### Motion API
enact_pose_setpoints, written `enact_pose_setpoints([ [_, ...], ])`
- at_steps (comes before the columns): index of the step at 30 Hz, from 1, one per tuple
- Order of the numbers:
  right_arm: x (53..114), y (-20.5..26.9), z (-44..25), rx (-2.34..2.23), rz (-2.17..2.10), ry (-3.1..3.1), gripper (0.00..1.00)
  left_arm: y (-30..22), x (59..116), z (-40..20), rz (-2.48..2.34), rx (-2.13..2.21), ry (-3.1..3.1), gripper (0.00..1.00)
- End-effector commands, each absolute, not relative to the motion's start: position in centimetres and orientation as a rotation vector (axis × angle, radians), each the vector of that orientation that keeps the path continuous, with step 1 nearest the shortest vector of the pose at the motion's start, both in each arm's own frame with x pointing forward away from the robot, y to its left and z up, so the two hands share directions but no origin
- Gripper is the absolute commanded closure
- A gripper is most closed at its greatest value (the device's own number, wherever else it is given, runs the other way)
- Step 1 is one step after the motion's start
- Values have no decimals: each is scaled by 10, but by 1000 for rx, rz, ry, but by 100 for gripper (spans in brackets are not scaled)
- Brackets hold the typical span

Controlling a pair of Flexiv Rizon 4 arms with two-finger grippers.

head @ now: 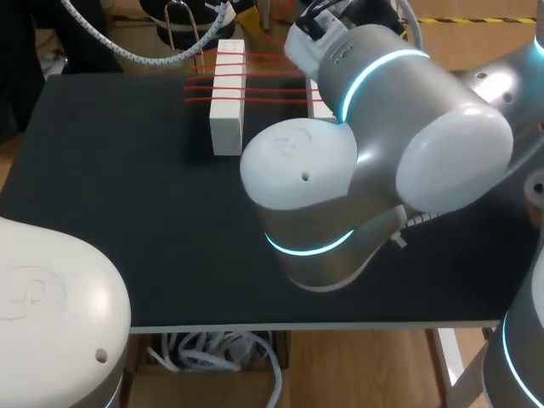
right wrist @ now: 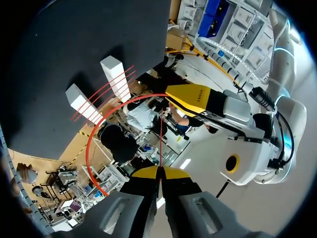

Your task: Grab the tape and strap the tape.

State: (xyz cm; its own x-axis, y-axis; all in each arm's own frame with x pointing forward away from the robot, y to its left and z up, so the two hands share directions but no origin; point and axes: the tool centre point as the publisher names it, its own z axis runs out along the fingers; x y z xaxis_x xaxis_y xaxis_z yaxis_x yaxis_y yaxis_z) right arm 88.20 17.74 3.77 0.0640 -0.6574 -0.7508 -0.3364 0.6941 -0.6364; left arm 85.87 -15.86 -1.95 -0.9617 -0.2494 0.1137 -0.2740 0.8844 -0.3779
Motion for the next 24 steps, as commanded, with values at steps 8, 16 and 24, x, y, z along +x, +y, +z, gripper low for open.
enact_pose_setpoints([
  [8, 881, 177, 40, -844, -295, 1554, 100, -159, 859, -19, 611, 415, -2990, 100],
  [16, 883, 180, 42, -848, -289, 1596, 100, -159, 859, -19, 611, 415, -2990, 100],
  [24, 878, 184, 45, -859, -261, 1613, 100, -159, 859, -19, 611, 415, -2990, 100],
])
